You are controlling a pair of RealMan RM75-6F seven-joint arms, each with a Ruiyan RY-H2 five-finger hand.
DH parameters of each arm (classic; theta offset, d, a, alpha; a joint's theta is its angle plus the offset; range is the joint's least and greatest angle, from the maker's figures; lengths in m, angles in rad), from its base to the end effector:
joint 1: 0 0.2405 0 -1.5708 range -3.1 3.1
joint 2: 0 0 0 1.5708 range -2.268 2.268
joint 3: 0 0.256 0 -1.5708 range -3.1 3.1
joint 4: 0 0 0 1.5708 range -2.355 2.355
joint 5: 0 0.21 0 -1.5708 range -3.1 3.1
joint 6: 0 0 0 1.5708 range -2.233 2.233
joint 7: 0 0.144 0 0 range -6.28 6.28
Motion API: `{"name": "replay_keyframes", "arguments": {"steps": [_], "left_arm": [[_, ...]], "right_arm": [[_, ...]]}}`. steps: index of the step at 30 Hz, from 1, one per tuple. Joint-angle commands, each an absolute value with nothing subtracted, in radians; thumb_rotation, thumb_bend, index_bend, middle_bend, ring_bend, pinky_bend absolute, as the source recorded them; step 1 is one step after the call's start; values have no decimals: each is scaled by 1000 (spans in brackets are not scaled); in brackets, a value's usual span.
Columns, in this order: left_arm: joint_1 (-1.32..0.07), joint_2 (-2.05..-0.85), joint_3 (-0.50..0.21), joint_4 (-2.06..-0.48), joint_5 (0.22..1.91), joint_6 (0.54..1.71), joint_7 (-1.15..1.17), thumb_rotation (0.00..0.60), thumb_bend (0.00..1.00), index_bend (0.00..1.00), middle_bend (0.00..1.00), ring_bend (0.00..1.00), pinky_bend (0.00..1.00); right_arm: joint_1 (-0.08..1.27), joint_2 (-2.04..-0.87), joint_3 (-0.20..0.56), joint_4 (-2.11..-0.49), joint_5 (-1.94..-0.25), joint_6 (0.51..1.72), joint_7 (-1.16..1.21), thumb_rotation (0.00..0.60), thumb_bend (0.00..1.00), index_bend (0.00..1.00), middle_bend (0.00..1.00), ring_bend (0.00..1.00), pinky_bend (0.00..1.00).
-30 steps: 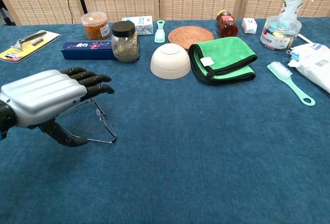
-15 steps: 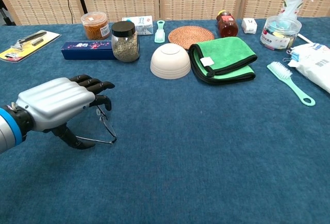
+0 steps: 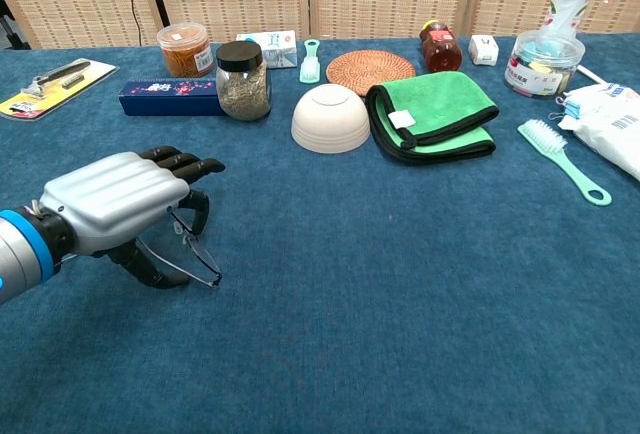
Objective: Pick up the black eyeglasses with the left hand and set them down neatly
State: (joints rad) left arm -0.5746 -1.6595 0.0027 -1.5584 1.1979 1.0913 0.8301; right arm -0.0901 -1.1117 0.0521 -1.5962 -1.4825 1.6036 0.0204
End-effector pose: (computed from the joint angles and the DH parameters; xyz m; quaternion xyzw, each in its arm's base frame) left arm -0.1710 0.2516 -0.0617 -0.8261 -0.2470 -0.2563 0.4369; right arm -0.3364 -0.1241 0.1799 0.5312 -0.4015 0.3666 0.6498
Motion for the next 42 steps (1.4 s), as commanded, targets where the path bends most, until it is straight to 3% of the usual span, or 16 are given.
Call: {"name": "replay_keyframes", "arguments": {"steps": [1,17,27,42], "left_arm": [[-574,-1659,3,-1559,1197,1092,829,405,203,432,1,0,0],[-567,-1661,1,-1560,1213,1118,812,417,204,520,29,0,0],[-571,-1654,2,-1571,1220,1115,812,414,204,382,29,0,0],[-605,-1736,-61,-1552,1150,1101,847,415,204,372,29,0,0]], "right_arm": [[-90,-1112,52,-1596,-1482,1603,20,600,108,106,20,49,200],[-94,-1111,53,-1599,-1483,1608,19,600,108,107,22,50,202],[-97,-1110,53,-1595,-1482,1610,25,600,108,107,22,50,202],[-105,-1113,53,-1577,-1474,1612,47,600,108,107,22,50,202]]}}
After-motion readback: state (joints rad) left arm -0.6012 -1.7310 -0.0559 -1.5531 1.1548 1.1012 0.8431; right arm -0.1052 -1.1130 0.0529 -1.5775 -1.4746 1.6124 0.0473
